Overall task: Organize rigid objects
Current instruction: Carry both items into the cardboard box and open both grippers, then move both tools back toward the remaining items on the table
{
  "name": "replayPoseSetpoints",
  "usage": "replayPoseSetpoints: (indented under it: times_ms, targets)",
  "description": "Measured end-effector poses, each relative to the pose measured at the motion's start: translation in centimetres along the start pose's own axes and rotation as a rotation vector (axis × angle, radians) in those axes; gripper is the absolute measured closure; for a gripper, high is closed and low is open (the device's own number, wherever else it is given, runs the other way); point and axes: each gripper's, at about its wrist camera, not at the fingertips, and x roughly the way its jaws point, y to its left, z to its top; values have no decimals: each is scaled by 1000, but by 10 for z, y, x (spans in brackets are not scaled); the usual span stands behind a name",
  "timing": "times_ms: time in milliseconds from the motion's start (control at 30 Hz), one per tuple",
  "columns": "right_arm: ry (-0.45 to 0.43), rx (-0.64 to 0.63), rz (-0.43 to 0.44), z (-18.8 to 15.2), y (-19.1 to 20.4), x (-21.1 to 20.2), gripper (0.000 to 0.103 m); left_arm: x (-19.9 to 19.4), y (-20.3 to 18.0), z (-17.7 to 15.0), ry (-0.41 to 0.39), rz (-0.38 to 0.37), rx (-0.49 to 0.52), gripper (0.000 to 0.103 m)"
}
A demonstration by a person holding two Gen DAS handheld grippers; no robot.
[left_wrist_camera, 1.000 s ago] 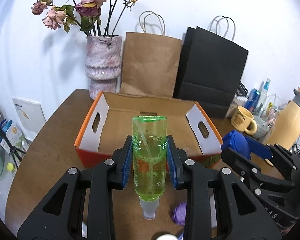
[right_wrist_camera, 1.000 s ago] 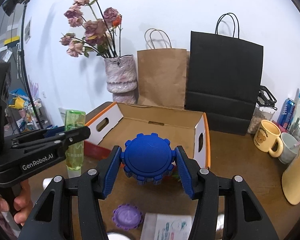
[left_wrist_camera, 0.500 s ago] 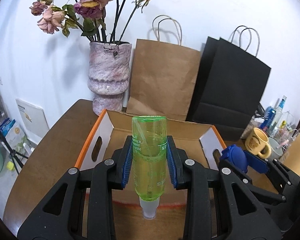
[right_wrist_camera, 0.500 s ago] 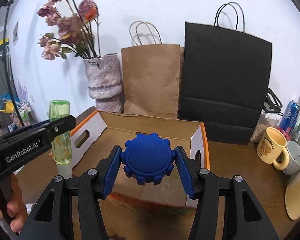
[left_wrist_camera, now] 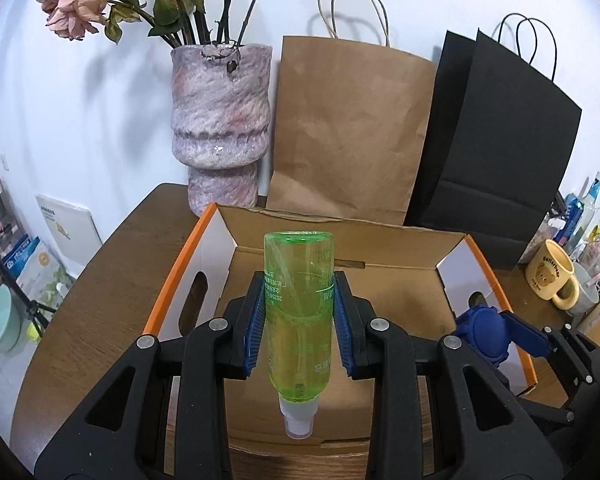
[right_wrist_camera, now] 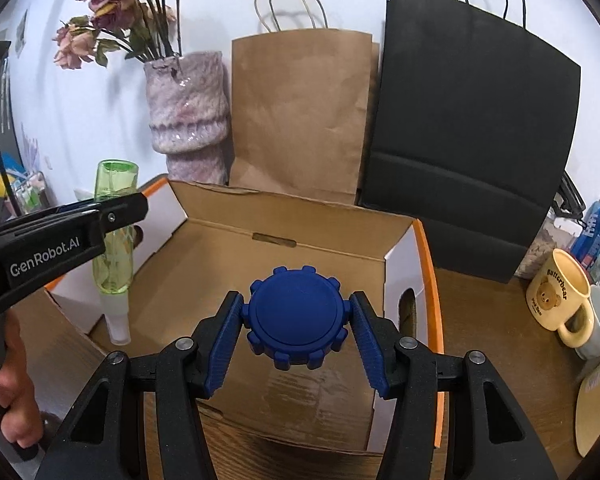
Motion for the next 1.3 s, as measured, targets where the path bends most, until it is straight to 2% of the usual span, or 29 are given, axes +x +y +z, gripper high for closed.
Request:
replayPoseSetpoints:
  times_ms: [100,133,167,200,233,300,667,1300]
  targets:
    - [11,-1,-15,-2,1,-1,43,-2,-4,-1,-1,16,19,73]
    - [20,6,-14,-2,0,0,41,-4,-4,0,-8,17,21,58]
    - [28,13,-18,-2,-2,0,22,-7,-4,0,-20,17,23,43]
    - [33,15,-29,-1,-3,0,4,-10,-4,1,-33,22,21,6]
    - [37,16,-42,-2,-3,0,0,-13,-3,2,-52,33,20,0]
    - [45,23,-44,-2,-5,0,0,-19,-4,4,-71,51,24,0]
    - [48,20,-42,-2,-4,-3,0,-22,1,4,-64,62,8,0]
    - [-13,24,-22,-20,-1,-61,0,-77,5,-18,-113,-5,25,0]
